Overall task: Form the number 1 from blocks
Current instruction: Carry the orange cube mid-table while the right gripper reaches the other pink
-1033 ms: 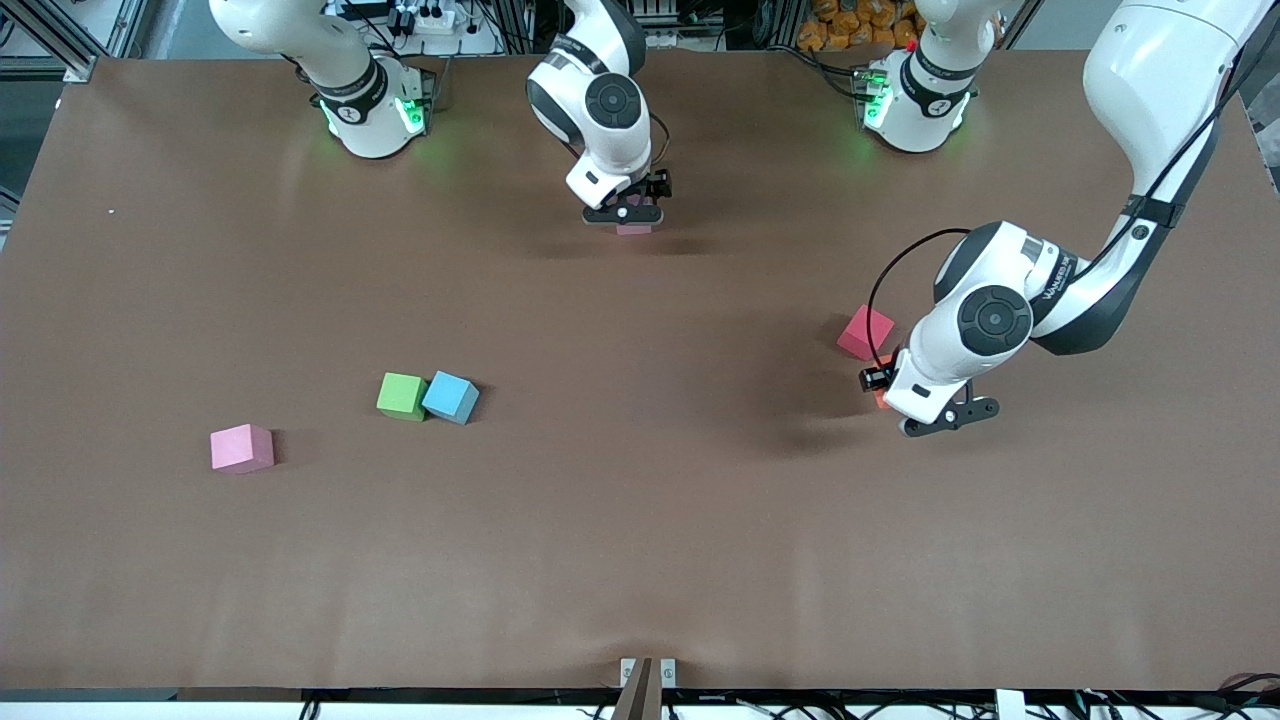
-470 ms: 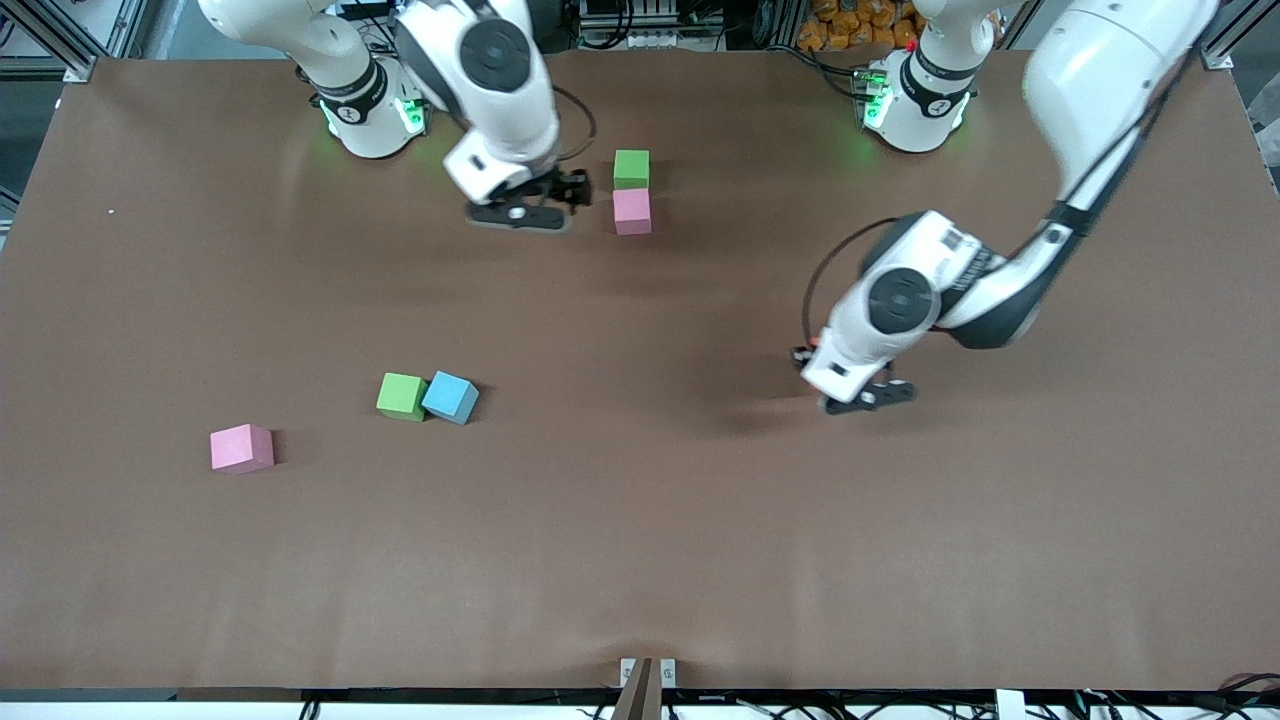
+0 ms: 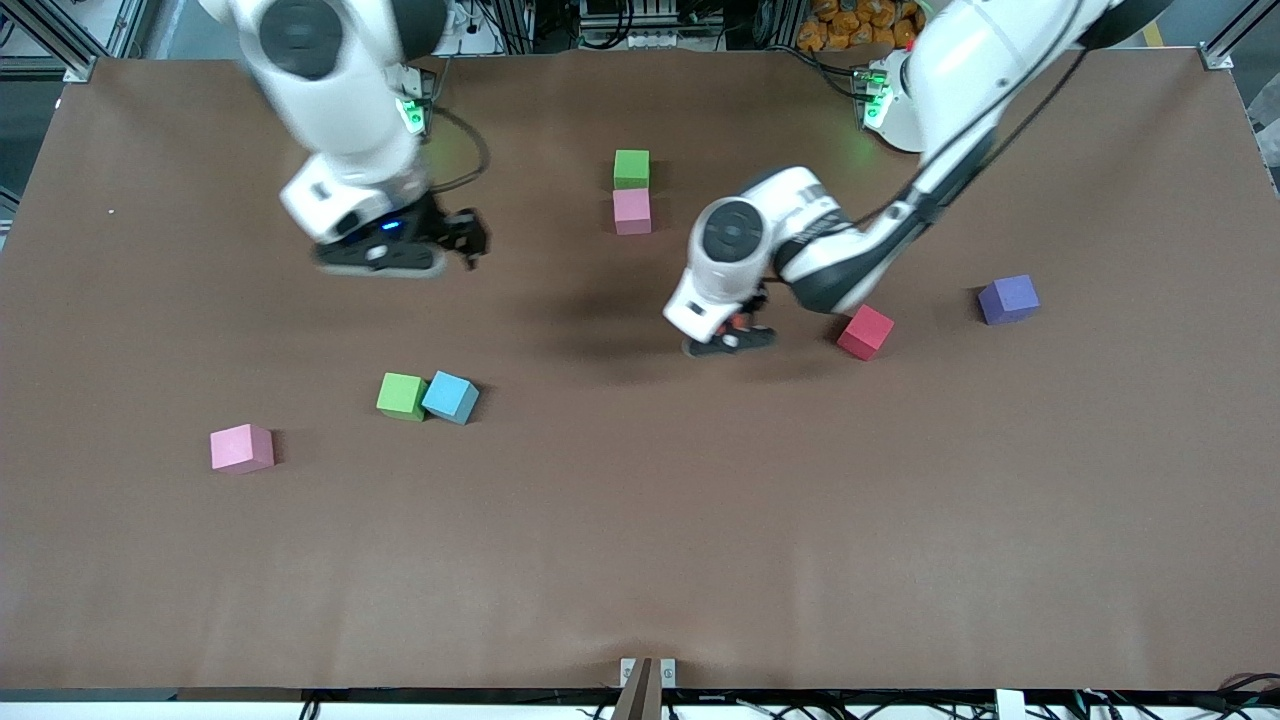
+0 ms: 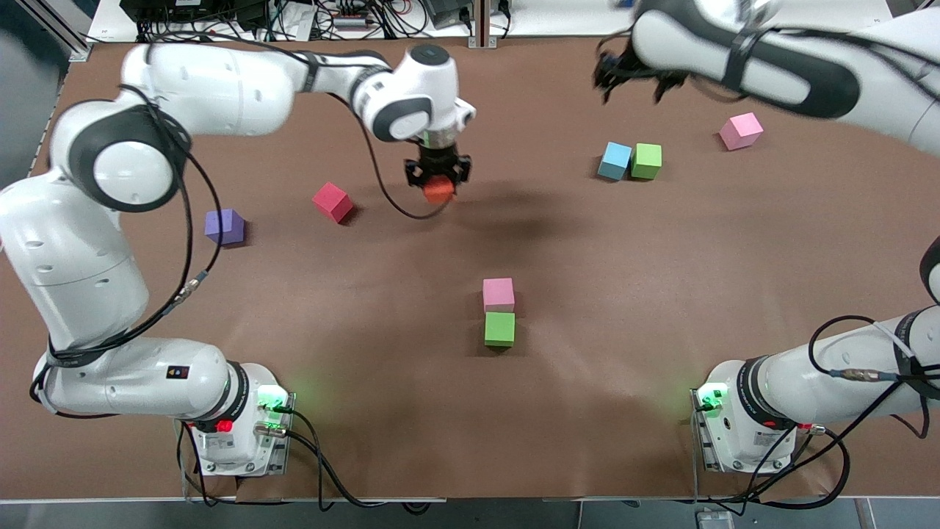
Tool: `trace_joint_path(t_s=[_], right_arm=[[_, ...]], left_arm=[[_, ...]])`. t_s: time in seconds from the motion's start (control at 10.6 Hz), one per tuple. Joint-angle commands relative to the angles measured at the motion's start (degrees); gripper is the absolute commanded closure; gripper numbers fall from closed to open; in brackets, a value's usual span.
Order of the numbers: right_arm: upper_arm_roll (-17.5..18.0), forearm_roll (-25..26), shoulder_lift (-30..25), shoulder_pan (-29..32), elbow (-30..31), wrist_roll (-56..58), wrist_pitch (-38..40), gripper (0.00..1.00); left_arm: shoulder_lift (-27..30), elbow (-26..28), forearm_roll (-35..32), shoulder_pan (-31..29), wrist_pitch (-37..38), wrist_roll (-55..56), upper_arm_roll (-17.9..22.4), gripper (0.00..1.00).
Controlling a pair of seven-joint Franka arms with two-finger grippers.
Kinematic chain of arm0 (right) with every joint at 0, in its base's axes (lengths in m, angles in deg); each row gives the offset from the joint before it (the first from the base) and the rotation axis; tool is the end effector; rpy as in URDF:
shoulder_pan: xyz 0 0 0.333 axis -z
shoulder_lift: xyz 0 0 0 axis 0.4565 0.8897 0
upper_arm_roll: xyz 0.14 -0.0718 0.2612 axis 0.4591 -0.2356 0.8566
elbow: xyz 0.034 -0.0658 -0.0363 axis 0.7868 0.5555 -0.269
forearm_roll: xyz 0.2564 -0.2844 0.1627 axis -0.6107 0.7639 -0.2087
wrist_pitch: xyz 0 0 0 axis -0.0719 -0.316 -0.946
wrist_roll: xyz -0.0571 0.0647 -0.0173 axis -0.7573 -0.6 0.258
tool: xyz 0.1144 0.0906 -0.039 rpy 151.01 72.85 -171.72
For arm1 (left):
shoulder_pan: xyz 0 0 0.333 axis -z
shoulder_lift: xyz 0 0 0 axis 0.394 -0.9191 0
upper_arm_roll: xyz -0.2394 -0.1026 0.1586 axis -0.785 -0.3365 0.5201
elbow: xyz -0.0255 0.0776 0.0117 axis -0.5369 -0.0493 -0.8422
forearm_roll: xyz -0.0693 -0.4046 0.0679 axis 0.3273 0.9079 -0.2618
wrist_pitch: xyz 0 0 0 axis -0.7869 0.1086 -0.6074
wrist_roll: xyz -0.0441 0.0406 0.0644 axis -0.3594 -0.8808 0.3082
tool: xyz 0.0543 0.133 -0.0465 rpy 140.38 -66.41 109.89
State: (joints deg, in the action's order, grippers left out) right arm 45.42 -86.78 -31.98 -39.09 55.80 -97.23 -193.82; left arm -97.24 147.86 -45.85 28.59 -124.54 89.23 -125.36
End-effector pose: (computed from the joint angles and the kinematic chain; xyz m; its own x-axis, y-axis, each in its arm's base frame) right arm 0.5275 0.2526 0.4633 0.9991 -0.0168 0.0395 -0.0176 -0.9996 0.0206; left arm 0.4468 -0.4660 0.1890 0.9822 0.0983 -0.1601 0.0930 -0.9948 -0.0403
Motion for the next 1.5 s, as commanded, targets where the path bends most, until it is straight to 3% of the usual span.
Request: trace_joint_path(t_s=[0.0, 0.19, 0.38, 0.56, 0.94, 1.22, 1.41], right_arm=[[-3.52, 0.88, 1.26, 3.66, -4.90, 10.53, 0.60, 0.00], [-7.49, 0.26, 4.67, 6.37, -5.71, 17.67, -3.43, 0.00], [-9.77, -2.62, 8.19, 9.89, -7.10, 23.21, -6.00, 0.00], [-9.96, -4.04, 11.79, 16.28, -7.82, 25.94, -6.18, 0.00], [-8.48, -3.34, 19.09, 27.20, -7.91, 49.65, -10.39, 0.00], [-7.86, 1.57, 24.71, 28.36, -7.99, 54.77, -13.90, 0.00], [-7.94, 2.28, 27.36, 27.93, -7.99, 58.99, -17.50, 0.00]], left_arm=[[-5.70, -5.65, 1.67, 6.79, 0.45, 1.06, 1.69, 1.00], [-7.82, -7.77, 5.25, 13.04, 0.54, 2.56, 5.98, 1.00], [-7.83, -7.95, 8.70, 15.96, 0.54, 2.91, 6.09, 1.00], [-8.09, -7.87, 9.15, 18.07, 0.54, 4.32, 6.17, 1.00], [-10.02, -7.69, 9.41, 20.09, 0.54, 7.21, 6.17, 1.00], [-10.20, -7.60, 10.11, 22.64, 0.54, 8.28, 7.93, 1.00], [-10.55, -7.51, 11.08, 23.17, 0.54, 8.37, 8.02, 1.00]])
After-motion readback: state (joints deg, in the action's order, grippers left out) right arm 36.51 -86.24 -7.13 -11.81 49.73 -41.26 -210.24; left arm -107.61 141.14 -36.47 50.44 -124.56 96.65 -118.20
